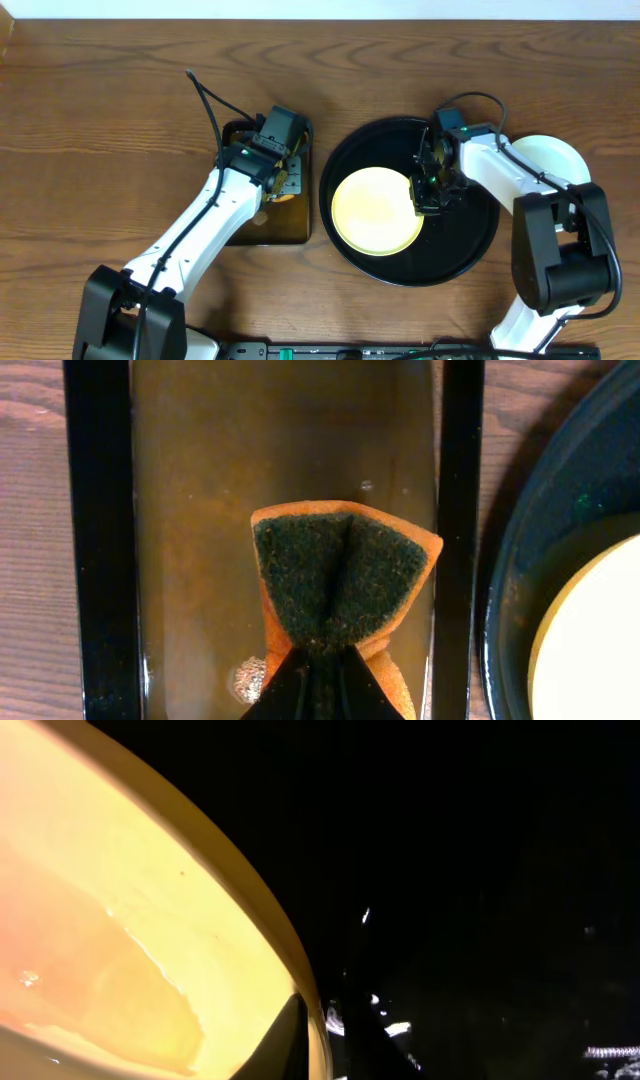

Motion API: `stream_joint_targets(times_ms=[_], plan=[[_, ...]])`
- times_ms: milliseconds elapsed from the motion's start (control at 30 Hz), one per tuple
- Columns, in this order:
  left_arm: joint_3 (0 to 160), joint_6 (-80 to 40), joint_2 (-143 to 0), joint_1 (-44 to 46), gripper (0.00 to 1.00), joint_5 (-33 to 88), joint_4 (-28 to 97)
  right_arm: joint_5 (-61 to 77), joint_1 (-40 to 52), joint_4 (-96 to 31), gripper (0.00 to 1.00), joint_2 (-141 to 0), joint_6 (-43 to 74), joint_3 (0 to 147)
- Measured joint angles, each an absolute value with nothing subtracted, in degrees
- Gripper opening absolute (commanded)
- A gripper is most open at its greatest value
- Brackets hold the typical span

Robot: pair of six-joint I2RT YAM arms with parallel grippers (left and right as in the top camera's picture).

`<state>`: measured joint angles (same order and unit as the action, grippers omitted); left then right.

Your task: Clean dirty plates on tray and stack at the side

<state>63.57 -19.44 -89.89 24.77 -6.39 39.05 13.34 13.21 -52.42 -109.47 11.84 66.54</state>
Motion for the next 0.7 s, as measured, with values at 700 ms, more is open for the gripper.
stream_joint_targets(times_ms=[700], plan=[[63.6,-19.4,-89.9,24.8,0.08,-6.4,39.2,25.3,8.3,-43.1,0.01,-107.1,8.6,62.5]])
